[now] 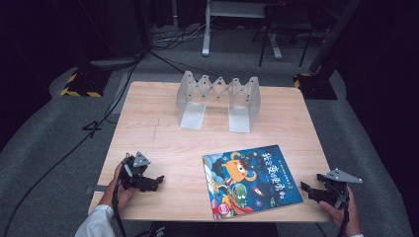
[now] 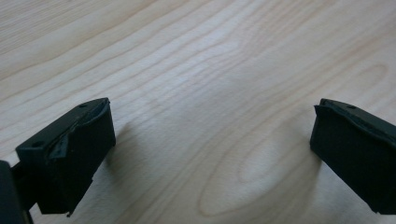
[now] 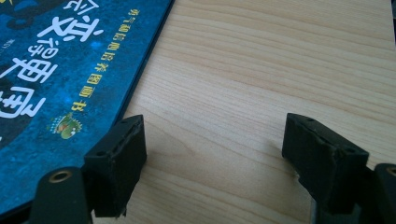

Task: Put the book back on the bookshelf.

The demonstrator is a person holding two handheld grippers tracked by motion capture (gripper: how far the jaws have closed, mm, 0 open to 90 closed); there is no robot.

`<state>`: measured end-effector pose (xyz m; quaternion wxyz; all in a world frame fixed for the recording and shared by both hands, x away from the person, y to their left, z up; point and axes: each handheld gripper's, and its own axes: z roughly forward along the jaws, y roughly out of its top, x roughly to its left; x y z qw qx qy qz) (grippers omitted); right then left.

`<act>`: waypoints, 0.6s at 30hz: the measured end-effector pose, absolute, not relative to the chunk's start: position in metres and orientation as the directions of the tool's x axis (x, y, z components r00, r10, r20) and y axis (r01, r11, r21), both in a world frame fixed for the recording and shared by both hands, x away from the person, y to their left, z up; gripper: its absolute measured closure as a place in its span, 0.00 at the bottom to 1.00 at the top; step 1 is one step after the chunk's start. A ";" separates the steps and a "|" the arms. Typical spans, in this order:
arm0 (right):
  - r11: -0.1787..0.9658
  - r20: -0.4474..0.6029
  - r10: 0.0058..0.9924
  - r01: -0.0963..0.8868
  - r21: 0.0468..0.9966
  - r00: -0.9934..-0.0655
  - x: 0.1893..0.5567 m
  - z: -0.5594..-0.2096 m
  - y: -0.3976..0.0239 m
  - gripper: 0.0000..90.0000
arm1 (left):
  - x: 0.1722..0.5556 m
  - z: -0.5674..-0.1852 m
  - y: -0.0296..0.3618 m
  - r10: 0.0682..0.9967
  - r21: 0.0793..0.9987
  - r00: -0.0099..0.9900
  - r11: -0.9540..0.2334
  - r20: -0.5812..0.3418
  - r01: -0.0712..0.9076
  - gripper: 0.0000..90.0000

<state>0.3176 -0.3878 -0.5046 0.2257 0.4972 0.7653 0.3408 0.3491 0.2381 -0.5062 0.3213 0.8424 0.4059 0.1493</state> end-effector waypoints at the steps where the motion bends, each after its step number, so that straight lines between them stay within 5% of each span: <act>1: 0.273 -0.006 0.915 0.607 0.746 -0.404 0.318 -0.505 -0.388 0.25 | 0.347 -0.506 0.237 0.772 0.662 0.636 -0.470 -0.013 0.583 0.00; 18: 0.281 -0.005 0.909 0.605 0.745 -0.417 0.317 -0.504 -0.387 0.25 | 0.340 -0.506 0.232 0.743 0.660 0.669 -0.495 -0.016 0.565 0.00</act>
